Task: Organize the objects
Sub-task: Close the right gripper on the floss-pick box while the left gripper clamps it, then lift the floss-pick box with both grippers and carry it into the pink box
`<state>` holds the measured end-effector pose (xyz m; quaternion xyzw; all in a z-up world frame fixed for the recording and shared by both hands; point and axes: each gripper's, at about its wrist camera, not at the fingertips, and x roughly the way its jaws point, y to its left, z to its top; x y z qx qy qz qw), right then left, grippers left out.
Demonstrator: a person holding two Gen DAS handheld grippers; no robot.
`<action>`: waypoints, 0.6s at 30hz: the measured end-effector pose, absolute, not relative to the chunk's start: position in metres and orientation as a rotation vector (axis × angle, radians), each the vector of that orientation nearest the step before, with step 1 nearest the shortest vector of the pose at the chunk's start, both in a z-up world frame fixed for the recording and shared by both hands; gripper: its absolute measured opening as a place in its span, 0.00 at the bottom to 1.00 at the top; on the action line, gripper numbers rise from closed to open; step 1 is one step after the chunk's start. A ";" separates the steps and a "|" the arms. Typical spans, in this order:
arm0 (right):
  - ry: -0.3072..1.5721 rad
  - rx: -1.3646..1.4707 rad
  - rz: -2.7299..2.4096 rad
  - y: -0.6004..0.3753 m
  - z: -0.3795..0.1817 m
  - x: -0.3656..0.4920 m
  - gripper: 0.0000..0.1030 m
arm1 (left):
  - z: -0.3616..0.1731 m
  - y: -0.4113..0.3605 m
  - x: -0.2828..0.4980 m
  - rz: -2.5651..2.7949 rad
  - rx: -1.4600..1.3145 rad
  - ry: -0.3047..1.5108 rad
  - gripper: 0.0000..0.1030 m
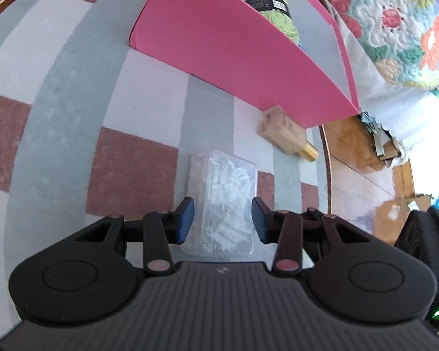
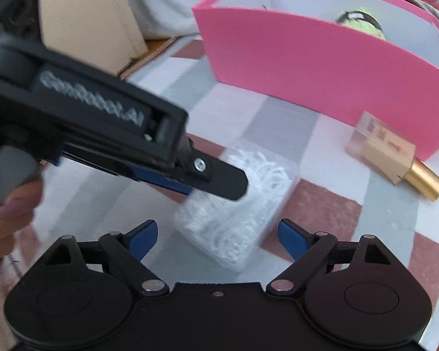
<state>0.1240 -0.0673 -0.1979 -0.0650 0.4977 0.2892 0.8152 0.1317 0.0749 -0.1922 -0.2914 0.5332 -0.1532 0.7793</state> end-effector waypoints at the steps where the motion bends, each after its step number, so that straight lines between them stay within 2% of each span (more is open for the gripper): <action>1: 1.058 -0.135 0.606 -0.067 -0.200 0.124 0.89 | -0.193 0.074 0.132 -0.326 -0.626 1.155 0.40; 8: 1.000 -0.212 0.601 -0.053 -0.204 0.109 0.90 | -0.190 0.066 0.125 -0.323 -0.562 1.164 0.44; 14: 0.970 -0.190 0.585 -0.050 -0.208 0.116 0.90 | -0.199 0.068 0.124 -0.309 -0.673 1.225 0.42; 18: 0.950 -0.258 0.599 -0.047 -0.210 0.113 0.89 | -0.192 0.061 0.117 -0.275 -0.613 1.188 0.42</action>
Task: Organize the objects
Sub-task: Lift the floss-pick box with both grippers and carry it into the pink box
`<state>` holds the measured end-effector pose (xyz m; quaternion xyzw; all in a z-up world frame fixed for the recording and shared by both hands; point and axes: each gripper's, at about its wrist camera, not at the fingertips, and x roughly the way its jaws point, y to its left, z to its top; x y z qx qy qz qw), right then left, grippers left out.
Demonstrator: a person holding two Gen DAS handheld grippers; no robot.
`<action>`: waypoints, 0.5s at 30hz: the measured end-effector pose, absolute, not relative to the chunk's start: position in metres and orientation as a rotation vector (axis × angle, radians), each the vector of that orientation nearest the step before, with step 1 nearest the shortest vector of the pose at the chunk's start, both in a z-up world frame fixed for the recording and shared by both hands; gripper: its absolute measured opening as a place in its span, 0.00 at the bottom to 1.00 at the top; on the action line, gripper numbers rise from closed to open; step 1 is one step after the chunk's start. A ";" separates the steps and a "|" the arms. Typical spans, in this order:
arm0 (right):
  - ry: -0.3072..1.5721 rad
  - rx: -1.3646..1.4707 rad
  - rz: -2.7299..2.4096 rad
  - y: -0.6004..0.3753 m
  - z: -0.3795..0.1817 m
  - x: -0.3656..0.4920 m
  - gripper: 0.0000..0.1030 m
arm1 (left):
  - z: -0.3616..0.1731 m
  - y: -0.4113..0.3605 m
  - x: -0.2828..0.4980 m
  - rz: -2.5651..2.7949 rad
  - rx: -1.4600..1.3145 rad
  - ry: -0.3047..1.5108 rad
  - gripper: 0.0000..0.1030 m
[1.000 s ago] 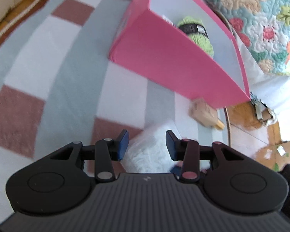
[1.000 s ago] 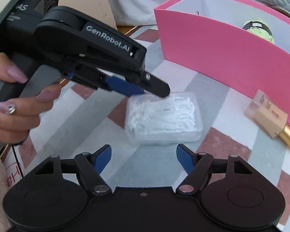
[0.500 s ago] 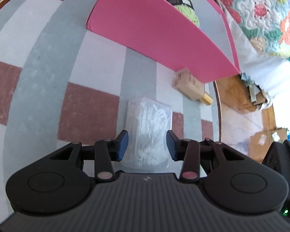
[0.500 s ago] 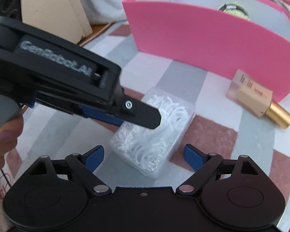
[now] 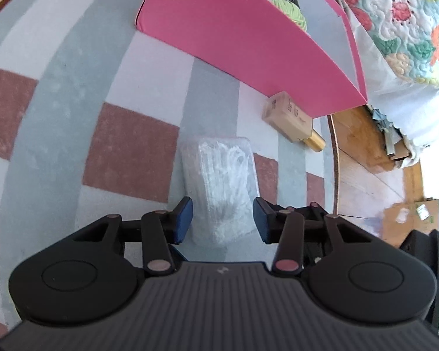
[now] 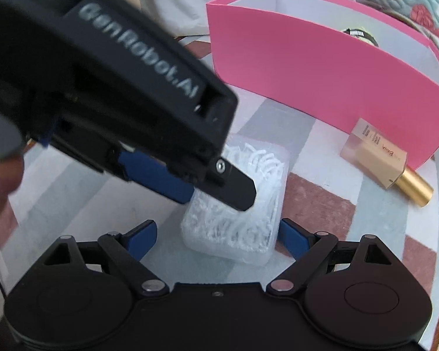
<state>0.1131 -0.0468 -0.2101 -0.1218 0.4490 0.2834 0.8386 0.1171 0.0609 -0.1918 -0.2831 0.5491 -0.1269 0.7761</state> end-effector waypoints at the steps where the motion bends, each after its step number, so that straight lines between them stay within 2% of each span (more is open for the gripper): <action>1: 0.937 -0.263 0.594 -0.047 -0.211 0.112 0.83 | -0.191 0.059 0.116 -0.268 -0.602 1.183 0.42; 4: 0.906 -0.268 0.581 -0.046 -0.208 0.108 0.68 | -0.191 0.054 0.115 -0.250 -0.558 1.173 0.42; 8: 0.915 -0.277 0.583 -0.041 -0.207 0.112 0.67 | -0.197 0.050 0.111 -0.220 -0.531 1.143 0.46; 11: 0.937 -0.239 0.588 -0.042 -0.205 0.118 0.67 | -0.193 0.047 0.107 -0.200 -0.514 1.126 0.40; 15: 0.969 -0.172 0.611 -0.046 -0.195 0.123 0.67 | -0.182 0.044 0.094 -0.186 -0.502 1.099 0.40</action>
